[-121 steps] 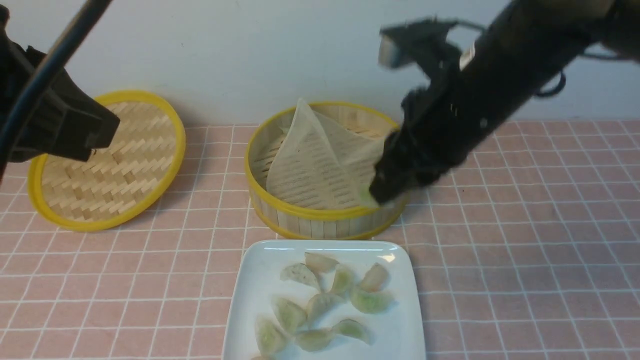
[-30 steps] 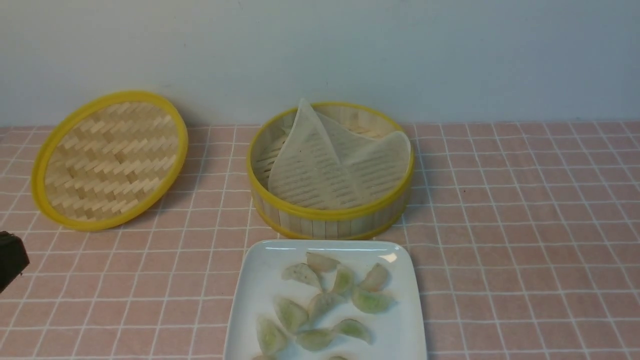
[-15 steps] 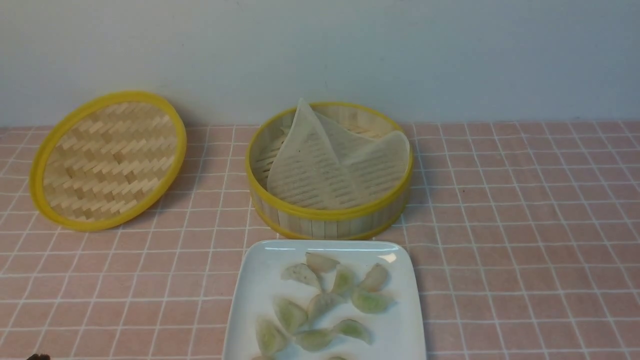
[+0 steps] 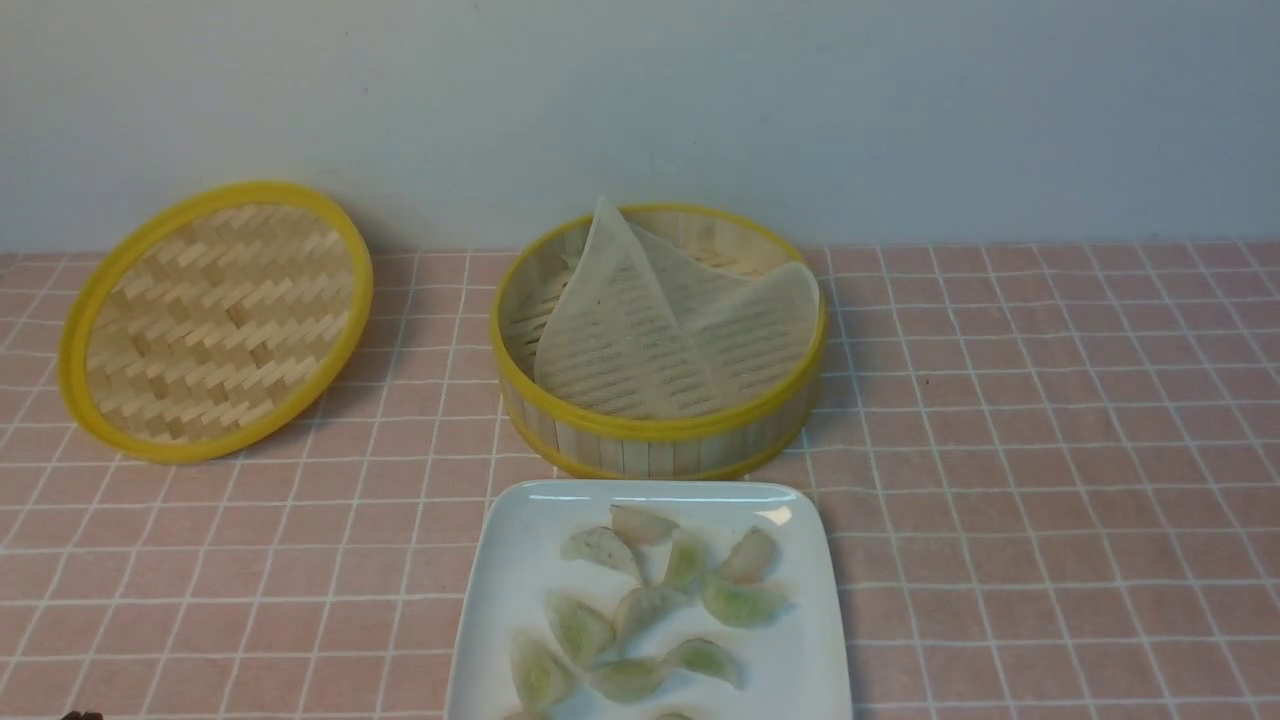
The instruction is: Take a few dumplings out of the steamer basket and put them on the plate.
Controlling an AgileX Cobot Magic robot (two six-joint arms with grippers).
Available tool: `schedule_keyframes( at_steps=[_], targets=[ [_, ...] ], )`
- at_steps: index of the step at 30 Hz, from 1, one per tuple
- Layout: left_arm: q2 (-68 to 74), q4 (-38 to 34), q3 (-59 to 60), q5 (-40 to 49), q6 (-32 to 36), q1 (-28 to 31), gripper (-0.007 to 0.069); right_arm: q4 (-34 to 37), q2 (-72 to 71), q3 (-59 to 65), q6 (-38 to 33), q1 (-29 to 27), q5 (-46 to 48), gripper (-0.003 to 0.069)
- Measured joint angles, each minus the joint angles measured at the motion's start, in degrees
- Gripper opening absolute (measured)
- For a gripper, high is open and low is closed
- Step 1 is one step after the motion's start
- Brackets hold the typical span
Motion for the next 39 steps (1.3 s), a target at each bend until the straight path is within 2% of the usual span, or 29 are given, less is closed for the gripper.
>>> schedule_keyframes(
  at_steps=[11,14,16,18,19,20,24,27,32,34,39],
  targets=[
    [0.0,0.0,0.0,0.0,0.0,0.0,-0.0006,0.26,0.0,0.0,-0.15,0.0,0.0,-0.0015],
    [0.0,0.0,0.0,0.0,0.0,0.0,-0.0006,4.79,0.0,0.0,-2.29,0.0,0.0,-0.0015],
    [0.0,0.0,0.0,0.0,0.0,0.0,-0.0006,12.14,0.0,0.14,-7.62,0.0,0.0,-0.0015],
    [0.0,0.0,0.0,0.0,0.0,0.0,-0.0006,20.03,0.0,0.6,-16.34,0.0,-0.08,-0.0015],
    [0.0,0.0,0.0,0.0,0.0,0.0,-0.0006,27.77,0.0,1.2,-23.28,0.0,-0.3,-0.0015],
    [0.0,0.0,0.0,0.0,0.0,0.0,-0.0006,30.01,0.0,1.53,-26.81,0.0,-0.54,-0.0015],
    [0.0,0.0,0.0,0.0,0.0,0.0,-0.0006,48.62,0.0,4.22,-46.8,0.0,-3.62,-0.0015],
    [0.0,0.0,0.0,0.0,0.0,0.0,-0.0006,54.0,0.0,6.19,-53.62,0.0,-5.81,-0.0015],
    [0.0,0.0,0.0,0.0,0.0,0.0,-0.0006,54.82,0.0,8.21,-56.61,-0.2,-6.23,-0.0015],
    [0.0,0.0,0.0,0.02,0.0,0.0,-0.0006,53.34,0.0,10.06,-56.92,-3.51,-5.77,-0.0015],
    [0.0,0.0,0.0,0.02,0.0,0.0,-0.0006,51.84,0.0,17.22,-56.92,-19.5,-1.46,-0.0015]
  ],
)
